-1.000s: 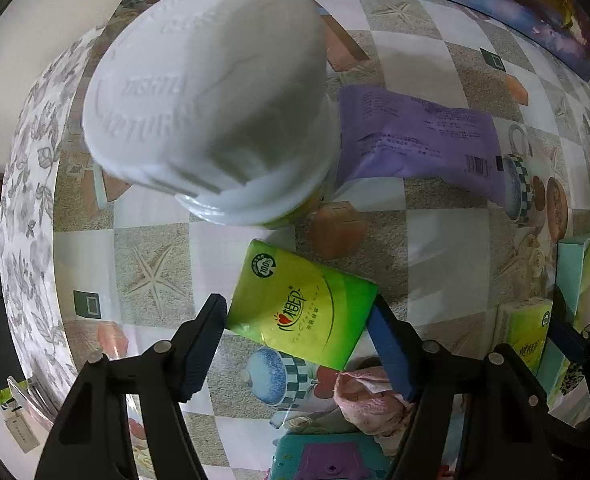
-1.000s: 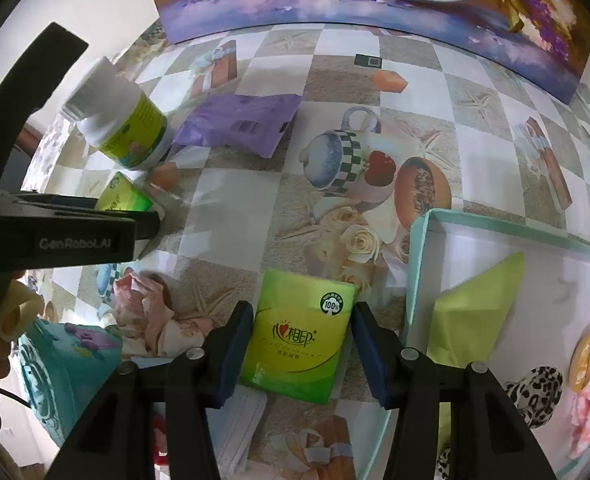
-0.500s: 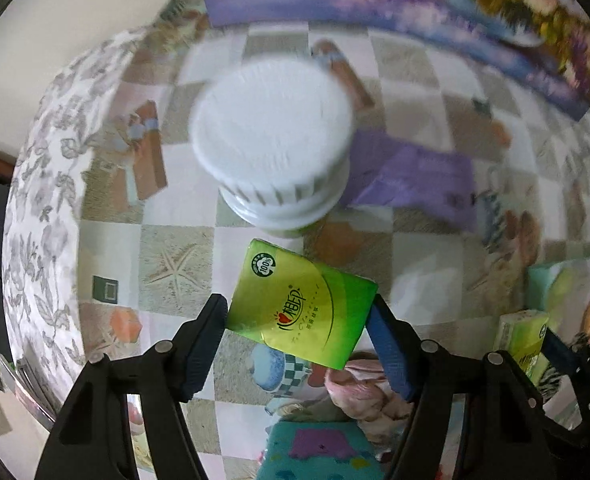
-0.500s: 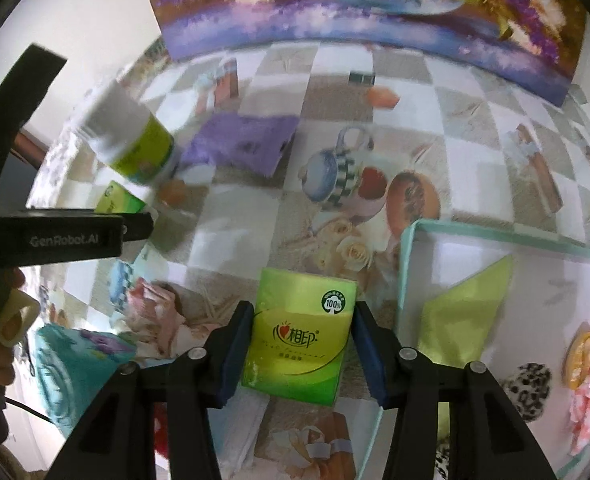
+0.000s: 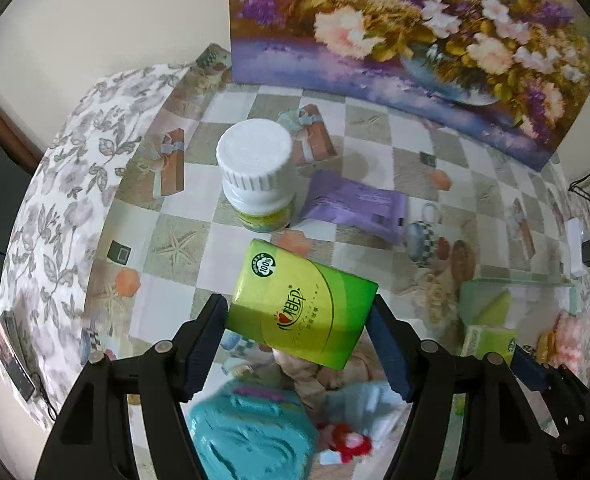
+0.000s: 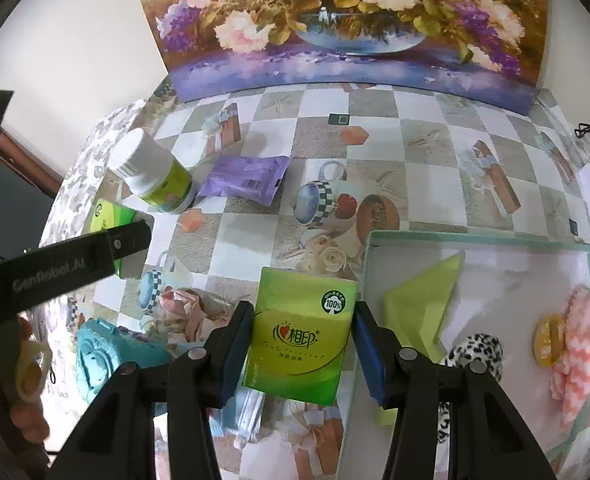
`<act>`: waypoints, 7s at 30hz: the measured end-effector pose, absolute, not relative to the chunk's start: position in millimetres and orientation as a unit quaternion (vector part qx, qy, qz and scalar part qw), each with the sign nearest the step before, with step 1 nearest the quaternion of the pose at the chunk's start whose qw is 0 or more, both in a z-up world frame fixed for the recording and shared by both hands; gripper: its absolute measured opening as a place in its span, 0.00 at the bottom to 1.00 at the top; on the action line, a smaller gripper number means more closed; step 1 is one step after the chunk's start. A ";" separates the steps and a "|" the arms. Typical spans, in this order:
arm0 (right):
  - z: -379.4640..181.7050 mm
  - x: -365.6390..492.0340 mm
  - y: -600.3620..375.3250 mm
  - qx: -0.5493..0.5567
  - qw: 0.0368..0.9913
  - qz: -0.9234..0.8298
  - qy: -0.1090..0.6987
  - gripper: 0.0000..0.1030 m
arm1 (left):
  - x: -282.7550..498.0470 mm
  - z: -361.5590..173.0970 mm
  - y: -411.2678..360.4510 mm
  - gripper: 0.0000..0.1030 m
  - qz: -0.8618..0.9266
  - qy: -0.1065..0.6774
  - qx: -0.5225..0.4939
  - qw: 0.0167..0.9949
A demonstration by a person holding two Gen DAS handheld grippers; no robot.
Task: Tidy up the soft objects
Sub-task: 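Carry both green tissue packets over the white tray with both tools, then open both tools to drop the tissue packets into the tray, then reach the left tool to the blue face mask while the right tool reaches the red hair ties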
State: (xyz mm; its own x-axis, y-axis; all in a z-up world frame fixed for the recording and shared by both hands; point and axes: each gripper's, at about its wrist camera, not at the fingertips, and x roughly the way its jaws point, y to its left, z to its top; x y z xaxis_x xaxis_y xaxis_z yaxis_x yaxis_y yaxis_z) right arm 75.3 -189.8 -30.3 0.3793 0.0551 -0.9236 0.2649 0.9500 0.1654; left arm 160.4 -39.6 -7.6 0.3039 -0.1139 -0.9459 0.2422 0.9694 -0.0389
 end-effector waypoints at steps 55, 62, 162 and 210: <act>2.0 -74.8 -361.7 0.214 0.785 -0.300 0.498 0.51 | -1.8 -7.3 -190.5 0.70 -0.304 0.544 0.169 0.764; -30.7 -69.3 -356.0 0.212 0.762 -0.282 0.543 0.52 | -15.1 -28.4 -199.1 0.70 -0.310 0.565 0.185 0.742; -28.8 -55.0 -332.3 0.173 0.782 -0.280 0.530 1.00 | 55.3 -18.1 -135.2 0.98 -0.212 0.560 0.045 0.800; -49.5 41.0 -150.1 0.151 0.815 -0.010 0.559 0.88 | 144.1 -20.5 57.0 0.97 -0.065 0.590 -0.072 0.802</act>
